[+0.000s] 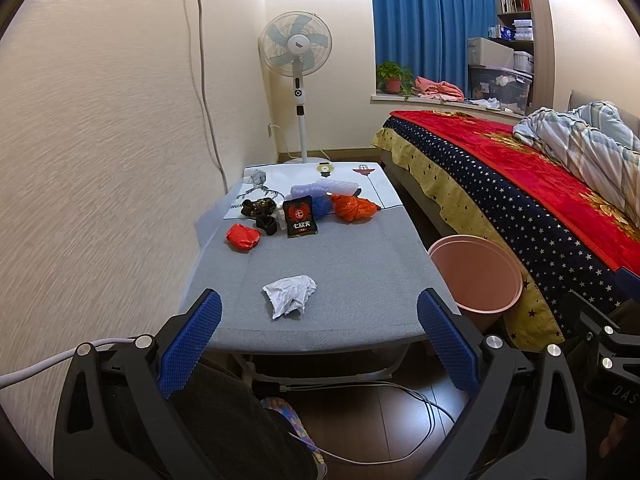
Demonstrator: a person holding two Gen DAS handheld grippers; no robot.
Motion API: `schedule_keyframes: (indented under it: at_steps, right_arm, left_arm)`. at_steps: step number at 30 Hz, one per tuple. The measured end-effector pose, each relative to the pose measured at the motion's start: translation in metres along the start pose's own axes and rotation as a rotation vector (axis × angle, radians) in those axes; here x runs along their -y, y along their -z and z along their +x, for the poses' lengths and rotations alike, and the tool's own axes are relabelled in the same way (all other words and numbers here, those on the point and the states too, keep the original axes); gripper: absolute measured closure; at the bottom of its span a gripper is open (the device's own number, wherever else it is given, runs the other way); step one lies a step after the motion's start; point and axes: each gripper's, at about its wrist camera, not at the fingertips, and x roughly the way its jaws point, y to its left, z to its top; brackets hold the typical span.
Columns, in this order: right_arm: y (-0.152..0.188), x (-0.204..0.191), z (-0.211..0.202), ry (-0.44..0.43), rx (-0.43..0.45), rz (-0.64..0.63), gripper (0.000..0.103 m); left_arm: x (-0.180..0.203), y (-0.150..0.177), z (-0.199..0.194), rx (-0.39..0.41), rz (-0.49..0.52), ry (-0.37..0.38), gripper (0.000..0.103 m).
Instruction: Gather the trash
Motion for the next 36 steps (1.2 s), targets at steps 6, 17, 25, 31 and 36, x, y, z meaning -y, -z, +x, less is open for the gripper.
schedule_keyframes:
  at_steps: [6, 17, 25, 31, 36]
  right_arm:
    - [0.0007, 0.0018, -0.0003, 0.000, -0.002, 0.003, 0.005]
    - [-0.0011, 0.0029, 0.0003, 0.000, 0.000, 0.002, 0.005]
    - [-0.0014, 0.0032, -0.0006, 0.003, 0.004, 0.002, 0.005]
    - [-0.0019, 0.0034, -0.0010, 0.004, 0.005, 0.003, 0.005]
    - [-0.0026, 0.0040, -0.0011, 0.006, 0.006, 0.005, 0.005]
  left_arm:
    - [0.0001, 0.0001, -0.0002, 0.001, -0.001, 0.001, 0.008]
    - [0.0000, -0.0002, -0.0004, 0.000, 0.000, 0.000, 0.008]
    - [0.0000, -0.0002, -0.0004, 0.001, -0.001, 0.001, 0.008]
    - [0.0000, -0.0001, -0.0004, 0.001, -0.001, 0.000, 0.008]
    - [0.0000, 0.0002, -0.0003, 0.001, 0.000, 0.000, 0.008]
